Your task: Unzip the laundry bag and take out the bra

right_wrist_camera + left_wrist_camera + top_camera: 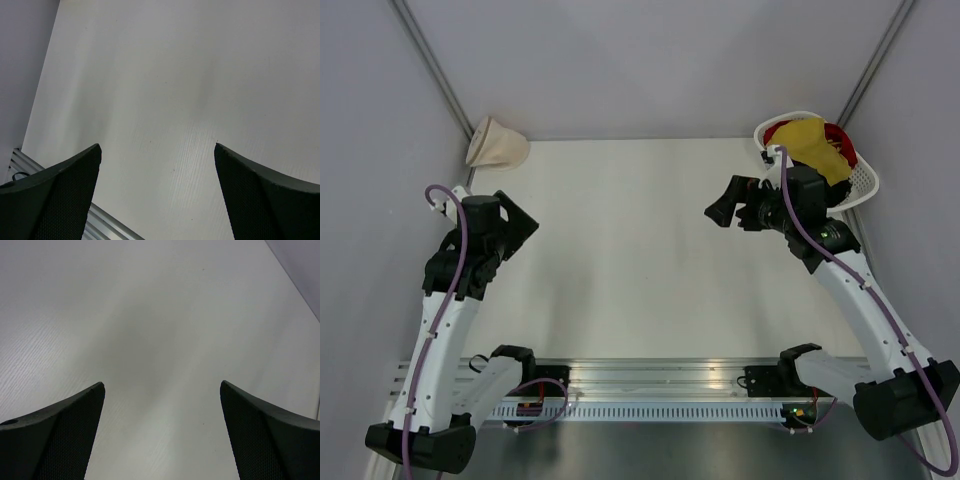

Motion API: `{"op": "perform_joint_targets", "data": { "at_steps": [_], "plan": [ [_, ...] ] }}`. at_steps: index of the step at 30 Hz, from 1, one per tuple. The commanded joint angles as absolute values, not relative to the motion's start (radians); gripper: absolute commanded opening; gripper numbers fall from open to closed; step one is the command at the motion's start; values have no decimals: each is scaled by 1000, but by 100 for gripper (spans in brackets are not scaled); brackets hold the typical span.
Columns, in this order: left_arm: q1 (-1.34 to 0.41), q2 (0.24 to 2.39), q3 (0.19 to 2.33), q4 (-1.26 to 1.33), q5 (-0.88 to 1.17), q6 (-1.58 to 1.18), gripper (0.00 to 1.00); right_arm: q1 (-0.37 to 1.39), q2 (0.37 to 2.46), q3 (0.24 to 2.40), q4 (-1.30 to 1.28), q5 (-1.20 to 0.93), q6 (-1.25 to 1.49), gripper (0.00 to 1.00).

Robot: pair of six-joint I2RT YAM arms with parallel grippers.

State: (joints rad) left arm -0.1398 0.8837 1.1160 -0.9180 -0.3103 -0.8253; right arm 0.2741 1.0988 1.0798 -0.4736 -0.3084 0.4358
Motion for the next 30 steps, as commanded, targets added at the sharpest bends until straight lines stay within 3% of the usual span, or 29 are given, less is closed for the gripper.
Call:
{"op": "perform_joint_targets", "data": {
  "at_steps": [1,4,9,16,18,21,24,30],
  "plan": [
    [-140,871,1155,-896,-324,-847,100,276,1066,1106,-476,-302,434,98],
    [-140,896,1164,-879,-334,-842,100,276,1048,1080,-448,-328,449,98],
    [-127,1122,1222,-796,-434,-834,100,278,1039,1026,-394,-386,474,98],
    [72,1446,1371,-540,-85,-969,100,279,982,986,-394,-411,477,98],
    [127,1523,1373,-500,-75,-1024,100,279,968,968,-393,-414,479,98],
    [213,1575,1278,-332,-5,-1172,100,279,954,950,-403,-413,466,98],
    [282,1618,1109,4,124,-1375,100,278,968,951,-417,-413,451,98],
    [307,1922,1091,498,258,-1745,100,279,1022,966,-442,-410,433,98]
  ]
}}
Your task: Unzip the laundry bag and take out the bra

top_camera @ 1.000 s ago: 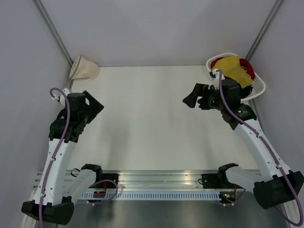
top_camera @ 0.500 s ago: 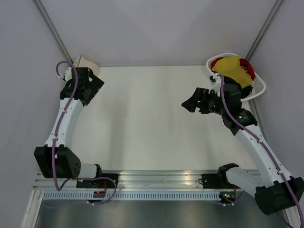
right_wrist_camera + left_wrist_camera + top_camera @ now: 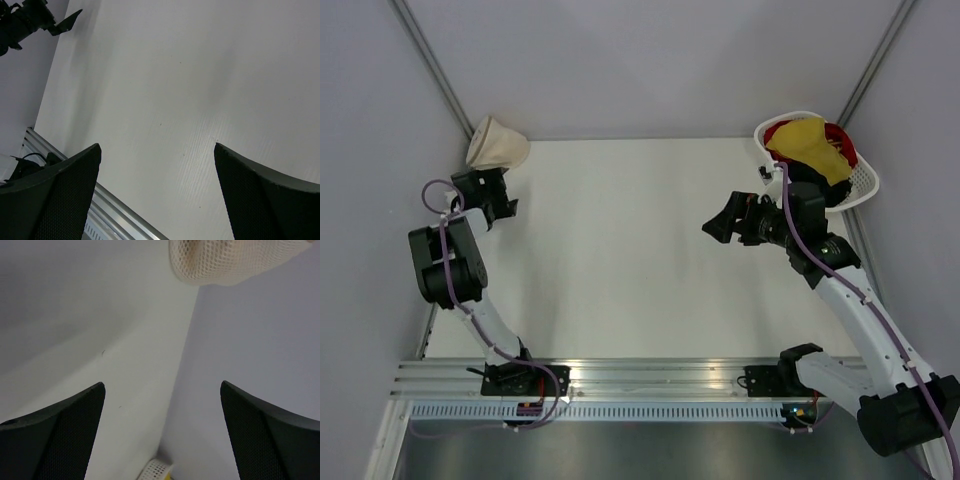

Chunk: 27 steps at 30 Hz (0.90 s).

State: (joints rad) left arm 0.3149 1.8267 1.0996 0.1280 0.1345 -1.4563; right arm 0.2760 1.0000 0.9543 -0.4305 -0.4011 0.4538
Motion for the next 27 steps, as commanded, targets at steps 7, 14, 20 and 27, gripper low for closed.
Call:
{"op": "perform_joint_targets", "data": {
  "at_steps": [7,14,20,27],
  "plan": [
    [307,2264,1265,899,230,-1988,100,279,1066,951,-457,-388,428,98],
    [313,2278,1391,767,144,-1893,100,282,1157,969,-457,-388,414,98],
    [313,2151,1475,421,2,-1682,100,285,1209,980,-437,-403,411,98],
    [314,2178,1699,124,-141,-1540,100,288,1189,976,-460,-396,396,98]
  ]
}}
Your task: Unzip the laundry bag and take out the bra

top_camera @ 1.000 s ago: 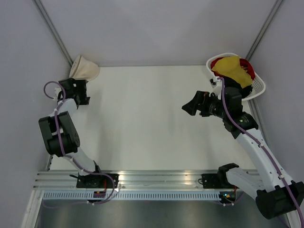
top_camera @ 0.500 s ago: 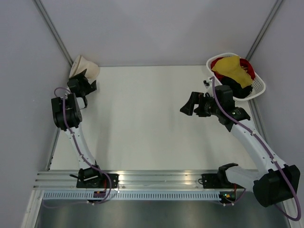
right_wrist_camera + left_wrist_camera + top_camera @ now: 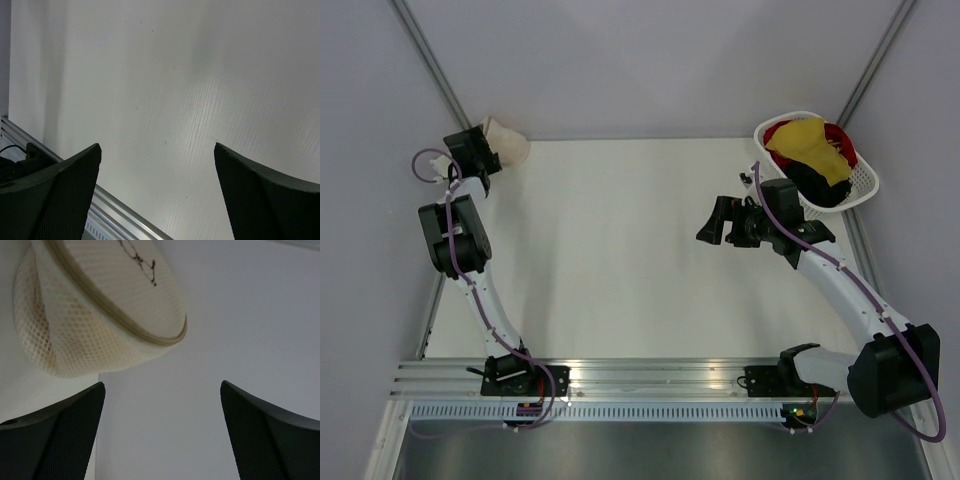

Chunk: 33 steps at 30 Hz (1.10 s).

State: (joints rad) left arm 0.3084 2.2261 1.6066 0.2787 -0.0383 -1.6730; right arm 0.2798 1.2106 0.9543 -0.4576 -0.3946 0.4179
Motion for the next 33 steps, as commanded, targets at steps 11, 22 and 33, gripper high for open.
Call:
{"op": "perform_joint_targets", "data": {
  "at_steps": [11,22,33],
  "plan": [
    [314,2331,1937,-127,-167,-1592,100,287,1198,980,-477,-382,403,98],
    [301,2433,2088,-222,-181,-1663,100,288,1190,950,-449,-379,429,98],
    [302,2506,2178,-75,-189,-1623,99,288,1180,919,-431,-364,443,98]
  ]
}}
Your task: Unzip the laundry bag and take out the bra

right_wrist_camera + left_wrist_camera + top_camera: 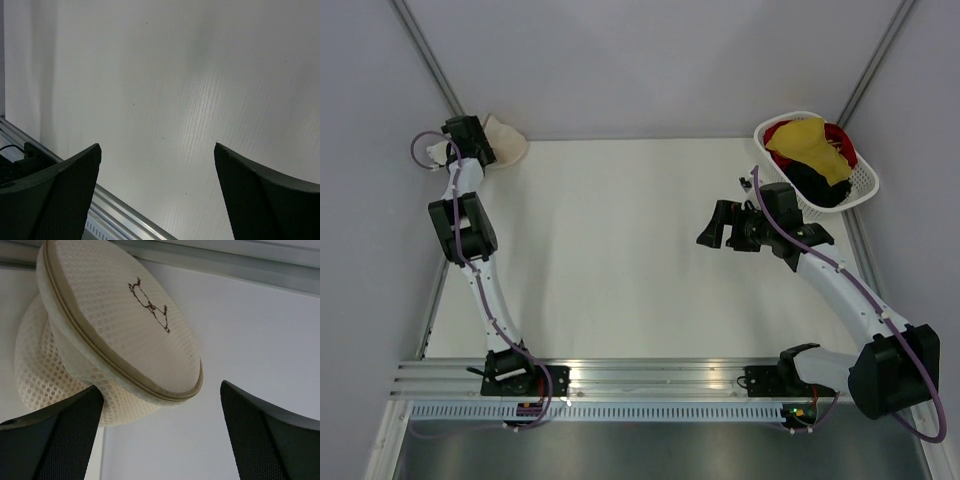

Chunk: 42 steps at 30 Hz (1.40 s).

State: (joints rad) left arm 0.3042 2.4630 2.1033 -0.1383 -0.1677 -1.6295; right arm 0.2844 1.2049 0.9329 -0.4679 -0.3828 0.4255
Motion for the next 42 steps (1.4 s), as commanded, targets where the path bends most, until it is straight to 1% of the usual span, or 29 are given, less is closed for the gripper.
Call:
{"op": "perform_joint_targets", "data": {
  "at_steps": [1,2,4,5,6,8,9,11,12,14,15,17,20,22,25,28,31,32,35,39,41,42],
  "plan": [
    [302,2511,2186,-74,-193,-1623,99,288,1183,914,-428,-365,448,98],
    [302,2520,2190,-77,-195,-1623,98,288,1184,911,-426,-365,449,98],
    [304,2533,2206,-80,-187,-1629,92,290,1193,911,-426,-364,445,98],
    [304,2543,2213,-80,-177,-1631,86,290,1196,913,-426,-364,443,98],
    [307,2563,2235,-71,-163,-1631,73,290,1198,916,-429,-364,442,98],
    [305,2585,2247,-55,-123,-1638,61,290,1201,917,-428,-362,440,98],
    [305,2600,2249,-32,-111,-1644,49,288,1201,916,-426,-362,442,98],
    [307,2615,2261,-20,-72,-1649,38,288,1204,914,-423,-362,440,98],
    [305,2625,2264,-6,-61,-1646,27,288,1203,913,-423,-361,440,98],
    [305,2628,2264,-6,-20,-1629,19,288,1201,910,-422,-362,440,98],
    [305,2626,2263,23,21,-1614,12,288,1201,908,-417,-364,442,98],
    [305,2619,2247,41,64,-1597,5,290,1200,902,-404,-374,446,98],
    [301,2594,2186,110,175,-1585,2,288,1201,899,-379,-390,459,98],
    [298,2567,2140,207,282,-1597,2,290,1200,899,-367,-402,463,98],
    [281,2516,2070,244,460,-1585,2,290,1187,908,-368,-400,462,98],
    [255,2441,1932,302,612,-1546,2,290,1166,934,-391,-381,459,98],
    [218,2294,1650,394,698,-1513,2,290,1137,962,-423,-347,448,98],
    [210,2225,1603,432,719,-1499,2,290,1121,968,-429,-333,443,98],
    [175,2128,1475,472,860,-1442,2,290,1094,992,-466,-281,430,98],
    [104,2054,1385,509,1136,-1362,2,290,1068,1009,-495,-230,428,98],
    [54,2025,1329,518,1219,-1326,2,288,1063,1011,-502,-197,437,98],
    [35,1987,1309,502,1274,-1246,3,290,1060,1011,-505,-183,442,98]
  ]
}}
